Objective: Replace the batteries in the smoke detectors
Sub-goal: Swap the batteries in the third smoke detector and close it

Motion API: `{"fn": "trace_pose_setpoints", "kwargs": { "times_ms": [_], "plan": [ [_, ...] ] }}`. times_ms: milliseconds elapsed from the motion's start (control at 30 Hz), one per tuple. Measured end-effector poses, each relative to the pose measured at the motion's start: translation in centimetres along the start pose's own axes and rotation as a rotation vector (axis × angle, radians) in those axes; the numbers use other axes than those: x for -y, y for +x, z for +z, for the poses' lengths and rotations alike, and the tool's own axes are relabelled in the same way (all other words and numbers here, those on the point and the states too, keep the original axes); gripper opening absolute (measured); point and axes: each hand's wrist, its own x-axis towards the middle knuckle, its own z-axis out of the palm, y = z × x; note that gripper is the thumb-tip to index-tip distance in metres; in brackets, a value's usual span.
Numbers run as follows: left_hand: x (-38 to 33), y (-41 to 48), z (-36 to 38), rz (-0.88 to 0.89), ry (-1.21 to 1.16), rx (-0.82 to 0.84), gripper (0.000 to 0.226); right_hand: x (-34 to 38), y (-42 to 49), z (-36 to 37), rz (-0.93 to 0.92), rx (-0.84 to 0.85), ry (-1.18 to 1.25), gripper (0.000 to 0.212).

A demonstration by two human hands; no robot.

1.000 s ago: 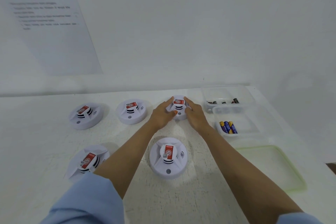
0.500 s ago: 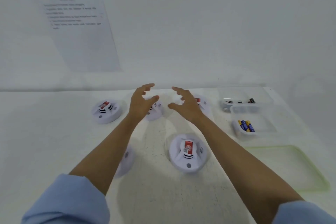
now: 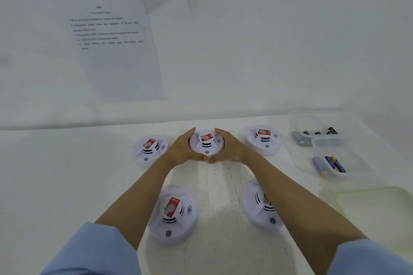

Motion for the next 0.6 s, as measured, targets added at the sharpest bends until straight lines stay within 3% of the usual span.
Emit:
{"fn": "trace_pose_setpoints", "kwargs": {
  "times_ms": [100, 200, 300, 433, 533, 600],
  "plan": [
    [-0.3, -0.3, -0.1, 0.042, -0.012, -0.007, 0.085, -0.3, 0.6, 0.1, 0.022, -0.034, -0.027, 0.104],
    [0.0, -0.1, -0.2, 0.079, 0.003, -0.032, 0.083, -0.5, 0.7, 0.2, 0.017, -0.058, -0.032, 0.102],
    [-1.0, -0.1, -0.2, 0.119, -0.012, -0.014, 0.06, -0.5, 0.3, -0.4, -0.01, -0.088, -0.014, 0.099],
    [-3.5, 0.4, 0.3, 0.169, -0.045, -0.017, 0.053, -0.1, -0.8, -3.1, -0.035, -0.143, 0.043, 0.098],
    [-6.3, 0.7, 1.5, 0.195, -0.054, 0.007, 0.068, 0.2, -2.2, -6.1, -0.065, -0.169, 0.076, 0.098],
    [-8.1, 0.9, 2.8, 0.211, -0.066, 0.034, 0.061, 0.2, -3.5, -8.3, -0.071, -0.172, 0.048, 0.097]
  ]
}}
